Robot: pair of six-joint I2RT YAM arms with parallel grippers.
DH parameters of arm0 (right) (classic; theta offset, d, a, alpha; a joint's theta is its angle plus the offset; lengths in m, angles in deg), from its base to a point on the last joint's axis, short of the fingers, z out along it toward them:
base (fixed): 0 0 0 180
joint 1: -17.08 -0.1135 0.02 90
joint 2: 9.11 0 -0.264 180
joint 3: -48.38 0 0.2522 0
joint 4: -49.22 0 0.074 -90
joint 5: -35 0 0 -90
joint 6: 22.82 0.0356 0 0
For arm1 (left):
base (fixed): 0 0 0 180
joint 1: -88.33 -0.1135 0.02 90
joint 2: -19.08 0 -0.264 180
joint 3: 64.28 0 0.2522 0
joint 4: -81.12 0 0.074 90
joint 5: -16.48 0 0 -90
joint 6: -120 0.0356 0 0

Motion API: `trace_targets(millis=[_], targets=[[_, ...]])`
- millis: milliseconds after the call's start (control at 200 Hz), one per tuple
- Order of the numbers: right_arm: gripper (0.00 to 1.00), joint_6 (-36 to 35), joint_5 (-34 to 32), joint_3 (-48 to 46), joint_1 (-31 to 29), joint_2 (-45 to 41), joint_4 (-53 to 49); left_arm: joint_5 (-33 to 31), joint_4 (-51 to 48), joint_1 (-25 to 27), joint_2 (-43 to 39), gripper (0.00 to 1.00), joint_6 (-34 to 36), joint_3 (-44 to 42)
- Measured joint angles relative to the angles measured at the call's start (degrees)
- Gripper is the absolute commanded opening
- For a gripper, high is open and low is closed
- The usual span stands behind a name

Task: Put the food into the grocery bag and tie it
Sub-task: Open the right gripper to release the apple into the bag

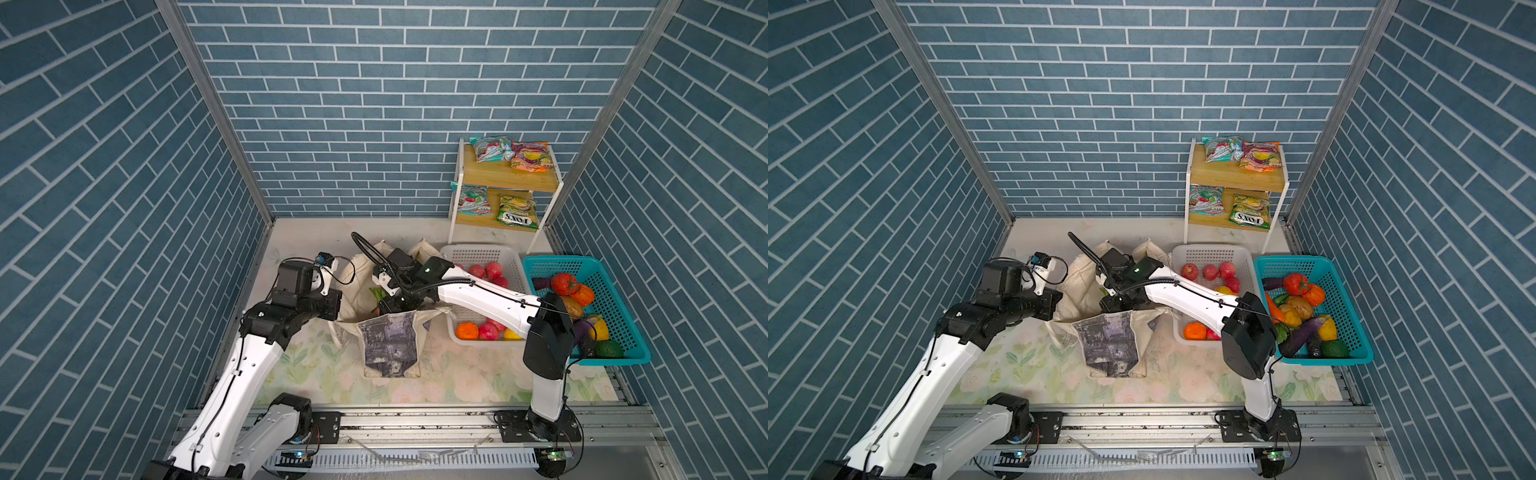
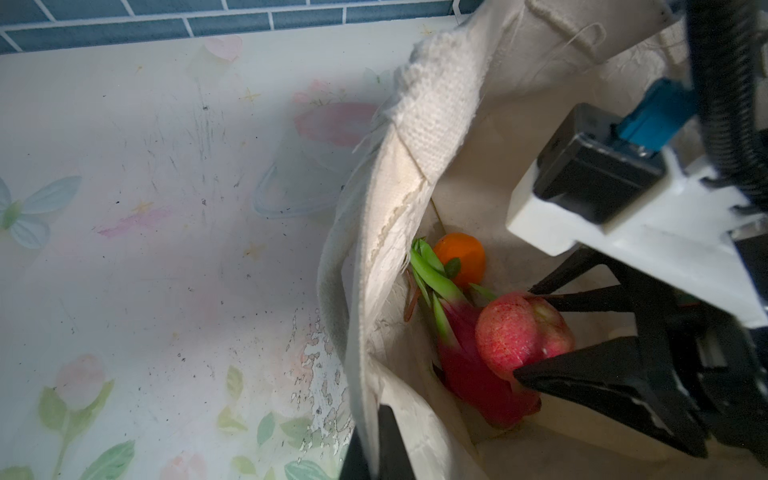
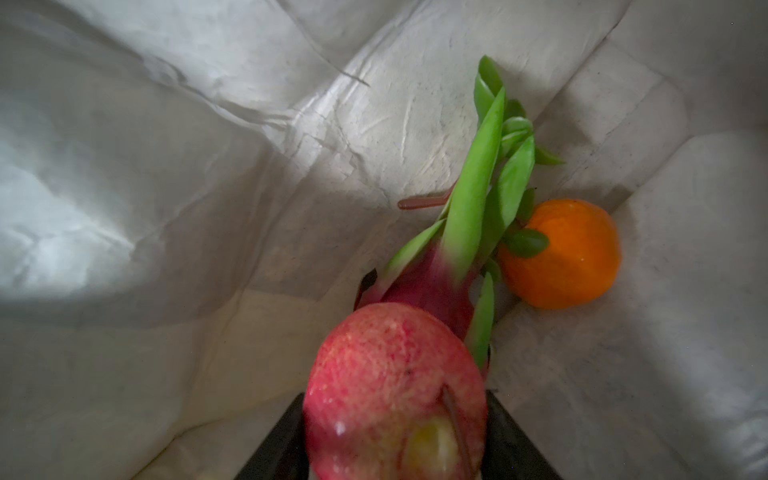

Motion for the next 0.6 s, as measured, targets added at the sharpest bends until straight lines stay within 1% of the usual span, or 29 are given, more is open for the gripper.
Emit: trace_targets(millis=[65, 100, 155, 170, 185, 245, 425, 525, 600], targets=[[0.62, -0.4, -0.2, 0.0, 0.0, 0.4, 0.5, 0.0, 0.0, 0.0, 0.0, 0.0, 0.0, 0.0], [0.69, -0.6, -0.4, 0.0, 0.0, 0.4, 0.7, 0.0, 0.0, 0.0, 0.0, 0.0, 0.0, 0.0], [0.88, -1.1, -0.8, 0.0, 0.0, 0.4, 0.7, 0.0, 0.0, 0.0, 0.0, 0.0, 0.0, 0.0], [0.95, -1.3, -1.0, 0.0, 0.0, 0.4, 0.6, 0.0, 0.0, 0.0, 0.0, 0.0, 0.0, 0.0], [0.98, -1.0, -1.2, 0.0, 0.0, 0.4, 0.6, 0.0, 0.0, 0.0, 0.0, 0.0, 0.0, 0.0], [0.99, -2.2, -1.9, 0.0, 0.0, 0.4, 0.5, 0.0, 0.0, 0.0, 0.0, 0.0, 0.0, 0.0], [0.99, -2.7, -4.6, 0.0, 0.0, 0.3, 0.1, 0.0, 0.1, 0.0, 0.0, 0.0, 0.0, 0.0], [0.99, -3.3, -7.4, 0.3, 0.0, -0.8, -0.6, 0.0, 0.1, 0.0, 0.0, 0.0, 0.0, 0.0], [0.99, -3.7, -10.2, 1.3, 0.0, -3.2, -1.0, 0.0, 0.1, 0.0, 0.0, 0.0, 0.0, 0.0]])
